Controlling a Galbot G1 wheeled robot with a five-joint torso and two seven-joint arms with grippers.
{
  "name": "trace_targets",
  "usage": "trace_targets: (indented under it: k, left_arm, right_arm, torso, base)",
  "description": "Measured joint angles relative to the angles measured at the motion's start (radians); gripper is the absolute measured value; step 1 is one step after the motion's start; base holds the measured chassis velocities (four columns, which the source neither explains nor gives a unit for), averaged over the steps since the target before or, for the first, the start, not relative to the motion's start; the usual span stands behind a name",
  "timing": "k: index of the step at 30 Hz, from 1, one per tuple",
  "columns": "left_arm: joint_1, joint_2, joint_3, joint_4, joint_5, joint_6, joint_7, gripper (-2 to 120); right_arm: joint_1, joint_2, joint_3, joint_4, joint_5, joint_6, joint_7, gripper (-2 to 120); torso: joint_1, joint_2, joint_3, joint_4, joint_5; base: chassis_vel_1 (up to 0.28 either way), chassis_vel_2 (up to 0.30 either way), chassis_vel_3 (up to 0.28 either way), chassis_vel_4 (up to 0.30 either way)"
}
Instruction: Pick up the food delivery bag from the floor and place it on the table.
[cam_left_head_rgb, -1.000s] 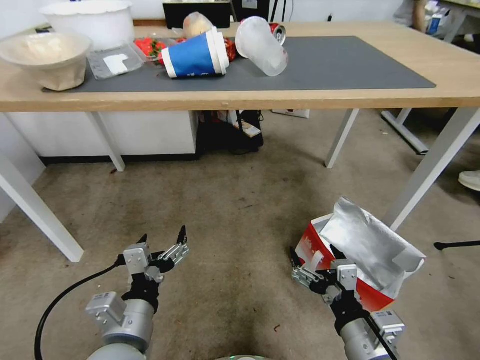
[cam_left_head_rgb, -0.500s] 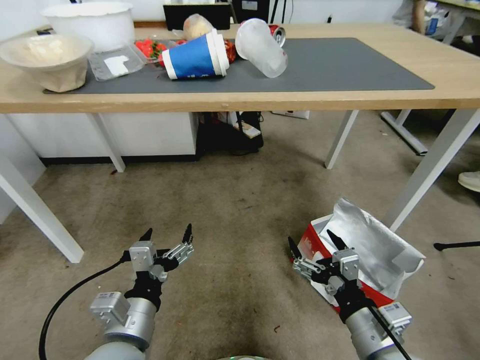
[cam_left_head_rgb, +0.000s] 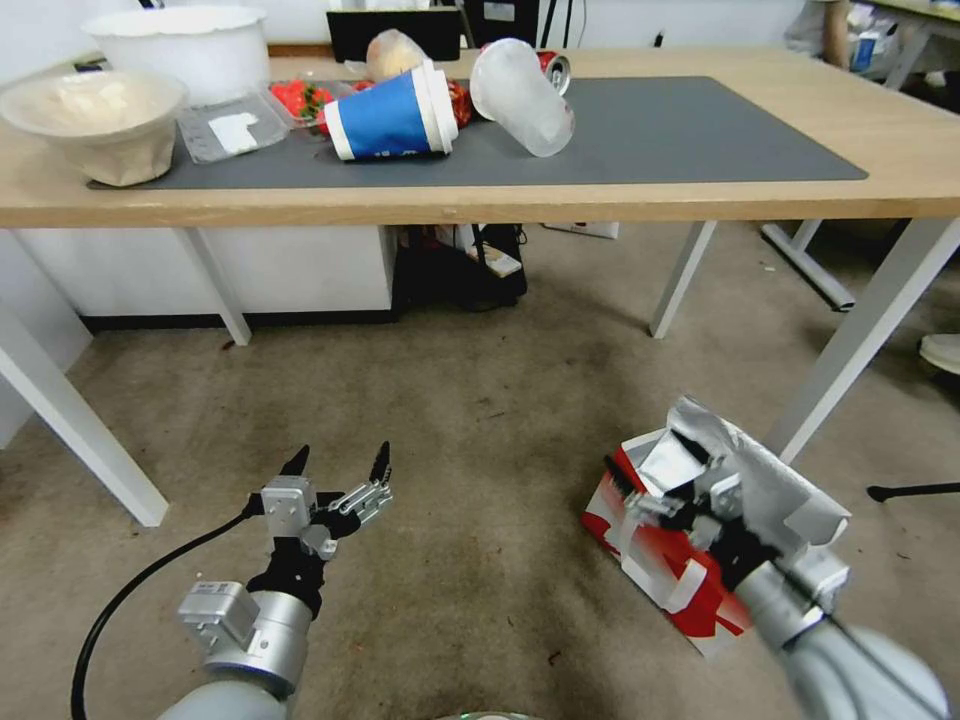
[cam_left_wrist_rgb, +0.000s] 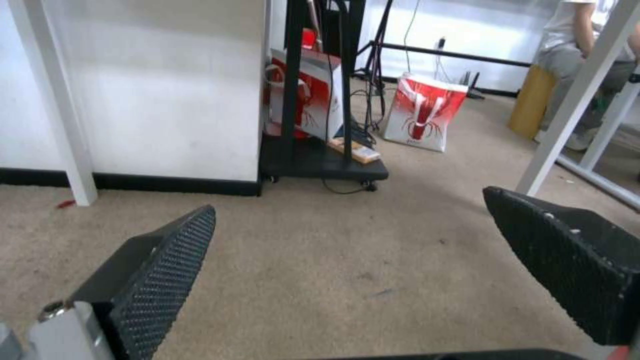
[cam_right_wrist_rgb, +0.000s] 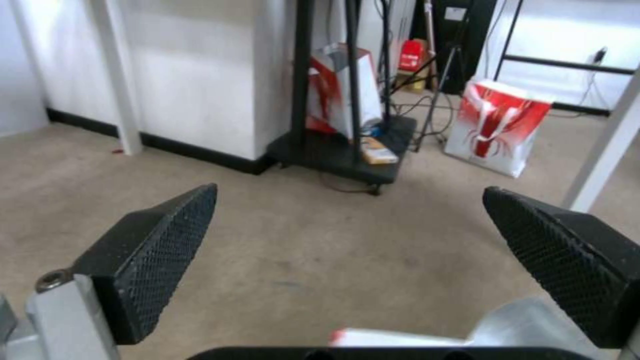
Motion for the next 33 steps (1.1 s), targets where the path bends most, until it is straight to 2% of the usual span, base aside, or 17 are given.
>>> trace_targets:
  k: [2,7,11,12,19,28,33]
  left_arm:
    - [0.002,-0.004,0.000,-0.003,0.007,0.001,0.004,100]
    - [0.002,-0.013,0.000,-0.007,-0.001,0.008,0.008,100]
    - [0.004,-0.025,-0.002,-0.006,-0.008,0.001,0.008,100]
    - [0.004,-0.025,-0.002,-0.006,-0.008,0.001,0.008,100]
    - [0.012,-0.029,-0.016,-0.009,-0.007,-0.006,-0.001,100]
    - [0.013,-0.042,-0.016,-0.009,0.002,-0.008,-0.009,100]
    - [0.019,-0.052,-0.015,-0.009,0.008,-0.016,-0.010,100]
  right_arm:
    - [0.039,-0.045,0.002,-0.042,0.021,-0.006,0.001,100]
    - [0.087,-0.103,-0.003,-0.105,0.037,-0.037,0.002,100]
    - [0.172,-0.182,-0.040,-0.231,0.042,-0.051,-0.004,100]
    - [0.172,-0.182,-0.040,-0.231,0.042,-0.051,-0.004,100]
    - [0.336,-0.282,-0.118,-0.432,0.022,-0.039,-0.077,100]
    - [0.453,-0.337,-0.206,-0.579,-0.036,0.001,-0.193,100]
    - [0.530,-0.350,-0.301,-0.662,-0.094,0.013,-0.236,100]
  torso:
    - [0.000,0.000,0.000,0.0003,-0.0003]
    - [0.000,0.001,0.000,-0.0002,-0.0003]
    - [0.000,0.001,0.000,0.0000,0.0000]
    - [0.000,0.001,0.000,0.0000,0.0000]
    - [0.000,0.001,0.000,0.0002,-0.0003]
    - [0.000,0.001,0.000,0.0000,-0.0002]
    - [0.000,0.001,0.000,0.0000,-0.0003]
  base:
    - [0.000,0.000,0.000,0.000]
    - [0.000,0.000,0.000,0.000]
    - [0.000,0.000,0.000,0.000]
    - [0.000,0.000,0.000,0.000]
    - [0.000,0.000,0.000,0.000]
    - [0.000,0.000,0.000,0.000]
    - [0.000,0.000,0.000,0.000]
